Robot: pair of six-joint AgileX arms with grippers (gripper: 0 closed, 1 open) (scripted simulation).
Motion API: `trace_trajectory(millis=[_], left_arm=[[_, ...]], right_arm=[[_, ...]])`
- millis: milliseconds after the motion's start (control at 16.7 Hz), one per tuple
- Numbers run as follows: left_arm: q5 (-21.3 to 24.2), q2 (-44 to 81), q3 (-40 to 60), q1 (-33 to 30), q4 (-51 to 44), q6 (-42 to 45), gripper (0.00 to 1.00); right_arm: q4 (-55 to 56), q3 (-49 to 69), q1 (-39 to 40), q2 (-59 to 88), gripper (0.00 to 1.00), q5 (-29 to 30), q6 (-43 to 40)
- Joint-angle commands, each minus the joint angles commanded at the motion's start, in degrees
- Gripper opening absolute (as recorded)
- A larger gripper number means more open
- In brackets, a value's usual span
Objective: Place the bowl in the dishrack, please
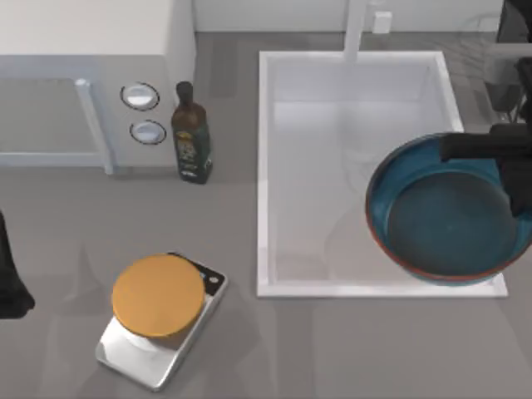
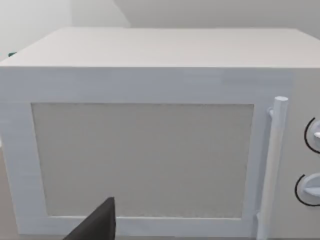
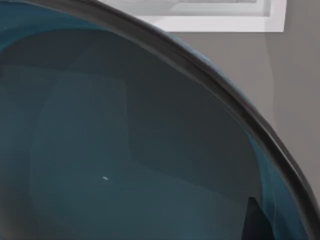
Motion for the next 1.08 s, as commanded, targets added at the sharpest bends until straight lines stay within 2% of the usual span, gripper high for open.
trace_trajectory(millis=[360,540,780,1080], left_arm=[[0.0,0.0,0.0,0.0,0.0,0.0,1.0],[0.0,0.0,0.0,0.0,0.0,0.0,1.0],[0.0,0.0,0.0,0.0,0.0,0.0,1.0],[0.0,0.0,0.0,0.0,0.0,0.0,1.0]], right_arm=[[-0.1,0.2,0.2,0.0,0.0,-0.1,0.0],[3.3,-0.7,-3.0,-1.5,0.0,-2.1,-1.4],[15.2,-4.1,-13.4,-6.1,0.0,-8.4,-5.7],[39.4,-11.4,-32.1,-14.4,0.0,-18.9,-13.3]])
